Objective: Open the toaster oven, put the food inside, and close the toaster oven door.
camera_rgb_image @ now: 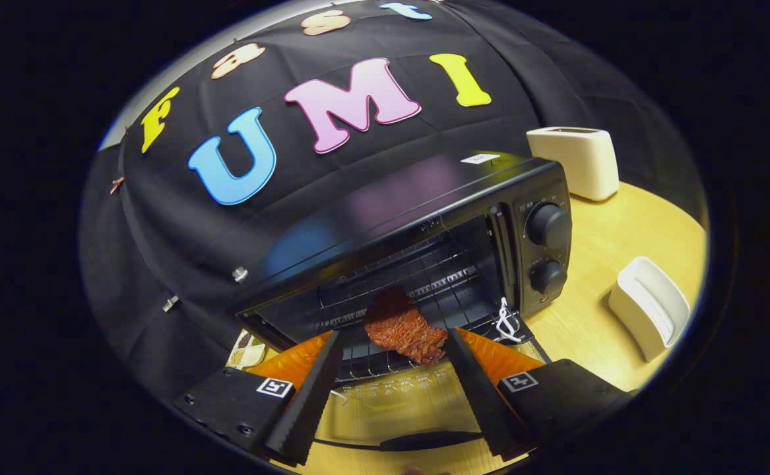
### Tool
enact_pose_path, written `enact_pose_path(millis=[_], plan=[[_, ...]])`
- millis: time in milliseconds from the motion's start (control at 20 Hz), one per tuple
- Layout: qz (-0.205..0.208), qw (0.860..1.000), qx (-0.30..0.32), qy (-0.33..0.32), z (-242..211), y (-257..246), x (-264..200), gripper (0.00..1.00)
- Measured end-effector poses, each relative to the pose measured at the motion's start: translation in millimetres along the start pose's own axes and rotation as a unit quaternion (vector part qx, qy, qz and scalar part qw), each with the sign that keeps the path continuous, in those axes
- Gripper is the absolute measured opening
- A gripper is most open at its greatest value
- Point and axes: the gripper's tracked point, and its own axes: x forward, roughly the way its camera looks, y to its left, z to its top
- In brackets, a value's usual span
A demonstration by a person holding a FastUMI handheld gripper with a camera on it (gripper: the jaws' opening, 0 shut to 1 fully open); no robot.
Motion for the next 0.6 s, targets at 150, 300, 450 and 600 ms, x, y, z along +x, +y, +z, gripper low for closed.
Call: enact_pose_path(millis=[150,300,450,600], plan=[[0.004,0.998,-0.049,0.024,-8.1,3.8,-16.7,0.98],[0.005,0.995,-0.089,0.046,-17.7,2.6,-41.0,0.98],[-0.015,0.987,-0.125,0.096,-41.4,-10.3,-64.3,0.98],[-0.017,0.978,-0.162,0.132,-64.3,-18.0,-86.8,0.99]])
